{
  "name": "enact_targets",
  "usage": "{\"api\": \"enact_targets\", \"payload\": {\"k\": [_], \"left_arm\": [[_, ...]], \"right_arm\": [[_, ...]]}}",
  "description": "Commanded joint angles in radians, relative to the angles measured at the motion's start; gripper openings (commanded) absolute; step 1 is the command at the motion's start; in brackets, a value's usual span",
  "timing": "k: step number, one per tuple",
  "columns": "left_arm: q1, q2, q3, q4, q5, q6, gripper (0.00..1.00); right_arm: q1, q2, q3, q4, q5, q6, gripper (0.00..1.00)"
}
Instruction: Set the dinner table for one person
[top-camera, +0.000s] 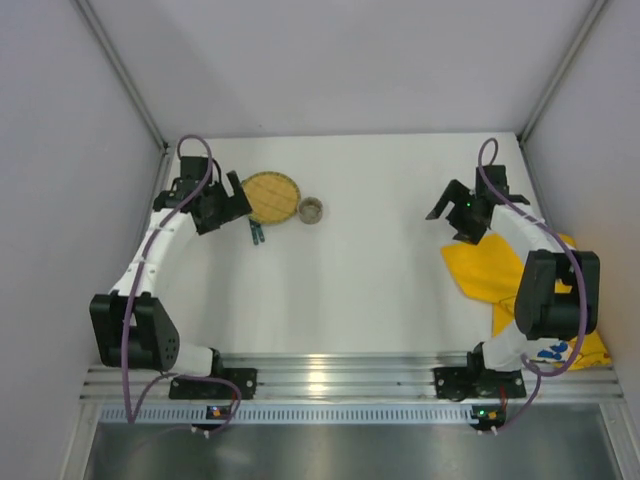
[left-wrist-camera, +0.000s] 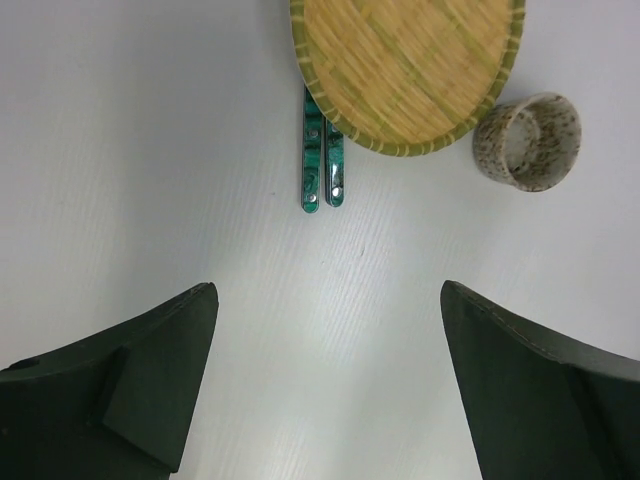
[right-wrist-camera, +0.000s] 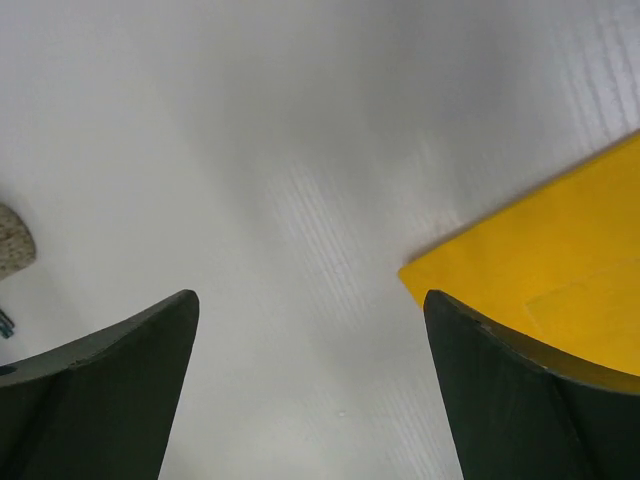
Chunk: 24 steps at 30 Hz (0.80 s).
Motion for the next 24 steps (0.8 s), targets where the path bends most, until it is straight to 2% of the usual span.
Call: {"api": "enact_targets", "payload": {"k": [1,4,7,12,14,20,24], "left_arm": [[0.003,-0.099,0.009,-0.005,-0.050,0.037,0.98],[0.028,-0.043,0.009,-0.066,-0.053,0.025,0.98],[0.046,-0.024,0.012,-0.103,0.031,0.041,0.98],[0.046,-0.085,-0.018,-0.086,0.119,0.074,0.98],[0.045,-0.090,-0.043,-0.091,0.117,0.077,0.98],[0.045,-0.085,-0.107,-0.051,0.128,0.060,0.95],[0.045,-0.110,-0.113,-0.054,0.113,0.069,0.94]], "right_arm": [[-0.020,0.022,0.089,-0.109,0.084,-0.116,0.95],[-0.037,0.068,0.145,-0.177,0.149,-0.141,0.96],[-0.066,0.119,0.166,-0.197,0.149,-0.141,0.96],[-0.086,0.258,0.244,-0.224,0.195,-0.182,0.97],[-0.096,0.300,0.287,-0.243,0.230,-0.202,0.97],[-0.106,0.395,0.330,-0.281,0.212,-0.221,0.97],[-0.089,0.392,0.283,-0.304,0.203,-0.205,0.89]]}}
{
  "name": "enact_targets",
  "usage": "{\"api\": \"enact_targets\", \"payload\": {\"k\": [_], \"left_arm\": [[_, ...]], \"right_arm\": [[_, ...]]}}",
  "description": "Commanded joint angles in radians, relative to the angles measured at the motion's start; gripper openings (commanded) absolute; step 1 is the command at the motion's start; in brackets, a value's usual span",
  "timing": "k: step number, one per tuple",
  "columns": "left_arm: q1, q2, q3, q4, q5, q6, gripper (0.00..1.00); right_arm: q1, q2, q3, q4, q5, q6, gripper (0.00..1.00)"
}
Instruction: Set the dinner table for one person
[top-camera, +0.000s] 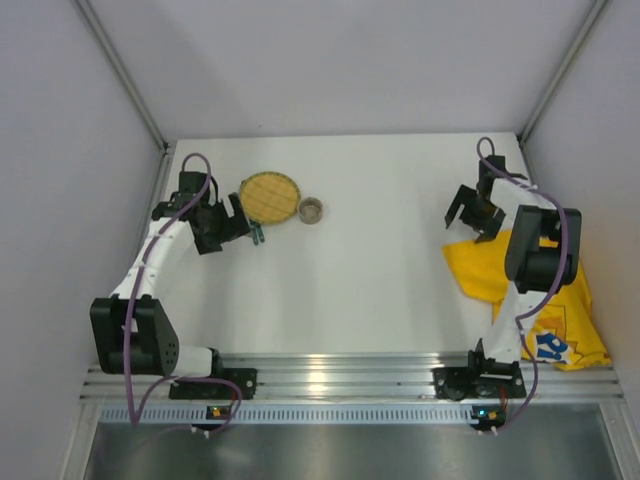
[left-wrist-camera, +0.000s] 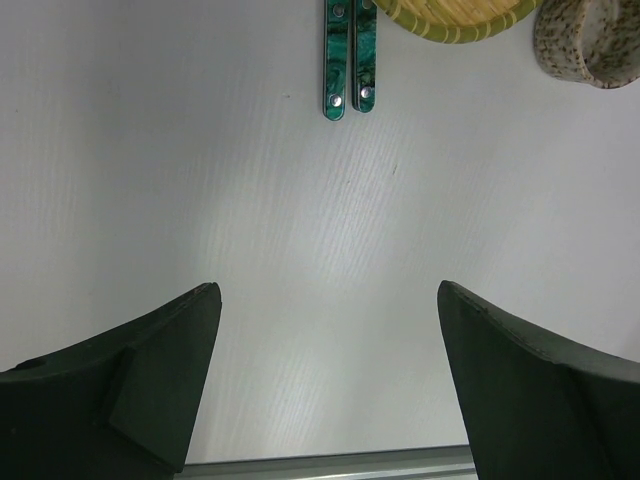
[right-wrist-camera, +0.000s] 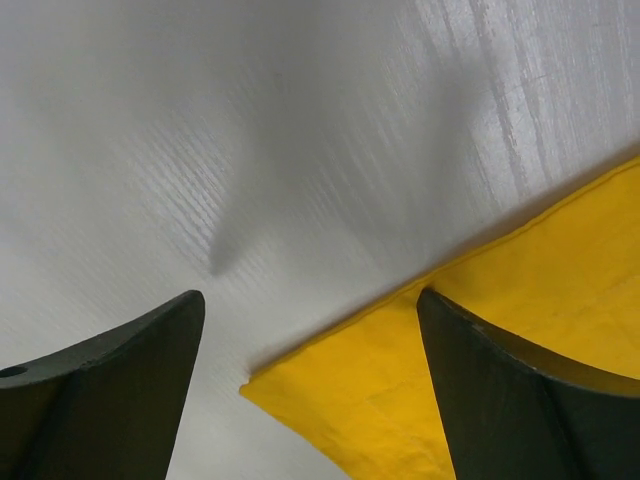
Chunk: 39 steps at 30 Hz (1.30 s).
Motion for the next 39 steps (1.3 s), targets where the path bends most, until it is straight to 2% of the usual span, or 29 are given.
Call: {"api": "enact_targets", "payload": {"k": [1,2,5,6,8,9,12,16,19,20,23,26,30,32,33,35,36,37,39], "left_arm": [[0.000,-0.045,-0.008,0.019,0.000,0.014,0.94],[0.002,-0.048,-0.010,0.019,-0.003,0.016,0.94],[0.000,-0.059,-0.026,0.025,0.000,0.018,0.94],[0.000,-0.060,-0.030,0.026,0.002,0.016,0.94],[0.000,-0.056,-0.042,0.036,0.015,0.014,0.94],[0.000,-0.048,-0.043,0.039,0.020,0.013,0.93],[0.000,-0.025,-0.036,0.042,0.038,0.013,0.92],[0.000,-0.014,-0.019,0.040,0.048,0.022,0.91],[0.000,-0.016,-0.008,0.040,0.054,0.025,0.91],[0.000,-0.019,-0.007,0.040,0.057,0.024,0.91],[0.000,-0.033,-0.003,0.039,0.061,0.022,0.91],[-0.001,-0.059,0.000,0.033,0.066,0.022,0.91],[-0.030,-0.112,-0.006,0.031,0.069,0.019,0.92],[-0.055,-0.125,-0.011,0.033,0.068,0.011,0.92],[-0.093,-0.132,-0.016,0.036,0.051,-0.002,0.92],[-0.137,-0.137,-0.025,0.057,0.042,-0.019,0.92],[-0.189,-0.135,-0.033,0.068,0.034,-0.041,0.92],[-0.220,-0.131,-0.036,0.079,0.031,-0.051,0.92],[-0.323,-0.099,-0.042,0.118,0.023,-0.085,0.92]], "right_arm": [[0.008,0.009,-0.054,-0.059,0.000,-0.003,0.88],[0.018,-0.008,-0.071,-0.059,-0.026,-0.003,0.85],[0.032,-0.031,-0.144,-0.053,-0.045,-0.003,0.62],[0.034,-0.040,-0.161,-0.043,-0.049,-0.007,0.46],[0.035,-0.041,-0.204,-0.027,-0.058,-0.010,0.31],[0.035,-0.036,-0.213,-0.014,-0.060,-0.012,0.18],[0.035,-0.024,-0.230,0.005,-0.084,-0.007,0.00],[0.054,-0.027,-0.223,0.031,-0.141,0.017,0.00],[0.095,-0.042,-0.197,0.065,-0.256,0.072,0.00],[0.151,-0.051,-0.191,0.083,-0.350,0.094,0.00],[0.256,-0.063,-0.154,0.178,-0.497,0.223,0.00],[0.366,-0.059,-0.121,0.304,-0.586,0.397,0.00],[0.451,-0.001,-0.123,0.633,-0.649,0.752,0.00],[0.479,0.048,-0.102,0.792,-0.676,0.853,0.00],[0.486,0.064,-0.083,0.810,-0.684,0.903,0.16],[0.492,0.087,-0.010,0.792,-0.700,0.909,0.56],[0.489,0.079,0.004,0.777,-0.697,0.892,0.82],[0.485,0.067,0.017,0.760,-0.692,0.873,0.95],[0.454,0.016,0.021,0.666,-0.672,0.788,0.97]]}}
